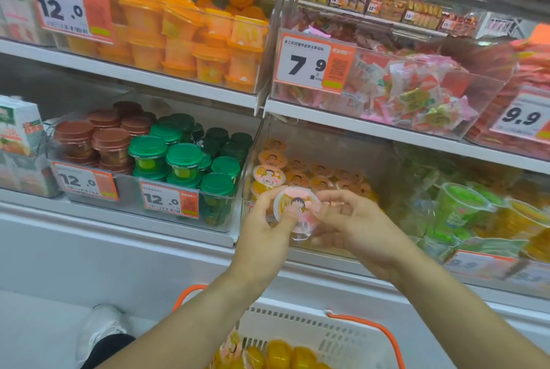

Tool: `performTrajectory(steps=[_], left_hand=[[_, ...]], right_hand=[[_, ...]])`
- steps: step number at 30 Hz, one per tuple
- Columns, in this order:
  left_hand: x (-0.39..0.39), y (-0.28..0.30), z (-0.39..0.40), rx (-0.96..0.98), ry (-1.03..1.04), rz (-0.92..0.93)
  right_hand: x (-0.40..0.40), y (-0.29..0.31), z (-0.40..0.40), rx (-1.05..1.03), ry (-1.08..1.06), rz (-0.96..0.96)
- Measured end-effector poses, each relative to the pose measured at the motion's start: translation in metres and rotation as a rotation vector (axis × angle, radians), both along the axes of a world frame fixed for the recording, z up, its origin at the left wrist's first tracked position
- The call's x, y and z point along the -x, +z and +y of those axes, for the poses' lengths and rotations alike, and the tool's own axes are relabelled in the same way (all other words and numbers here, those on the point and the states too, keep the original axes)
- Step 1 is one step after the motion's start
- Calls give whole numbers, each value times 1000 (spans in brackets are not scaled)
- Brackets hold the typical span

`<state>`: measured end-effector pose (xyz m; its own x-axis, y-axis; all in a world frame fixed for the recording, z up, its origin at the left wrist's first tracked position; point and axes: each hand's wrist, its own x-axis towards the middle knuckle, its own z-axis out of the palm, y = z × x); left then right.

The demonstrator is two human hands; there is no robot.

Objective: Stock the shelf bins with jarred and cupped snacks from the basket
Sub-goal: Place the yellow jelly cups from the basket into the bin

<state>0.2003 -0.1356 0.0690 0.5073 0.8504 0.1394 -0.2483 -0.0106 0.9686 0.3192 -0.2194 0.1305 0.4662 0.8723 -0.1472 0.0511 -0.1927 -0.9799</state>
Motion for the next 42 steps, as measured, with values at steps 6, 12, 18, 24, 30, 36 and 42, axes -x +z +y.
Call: performTrajectory(steps=[6,12,18,24,30,36,42], left_hand=[[-3,3,5,-13,32,35],[14,7,7,-448,179,469],[19,2,17,-501,167,635],[16,1,21,-509,173,630],[20,-6,26,-540,133,597],[29,-12,23,-623,124,525],[21,-21,15,-610,86,571]], right_hand=[[8,-13,5,-97,-60,117],[-35,-10,56,-140,-219,403],[-90,-30,140,-4,-401,461],[-95,-39,183,-41,-505,461],[-94,-35,195,-71,-522,411],[-94,-40,184,9,-509,279],[-22,-20,76,-249,-348,-177]])
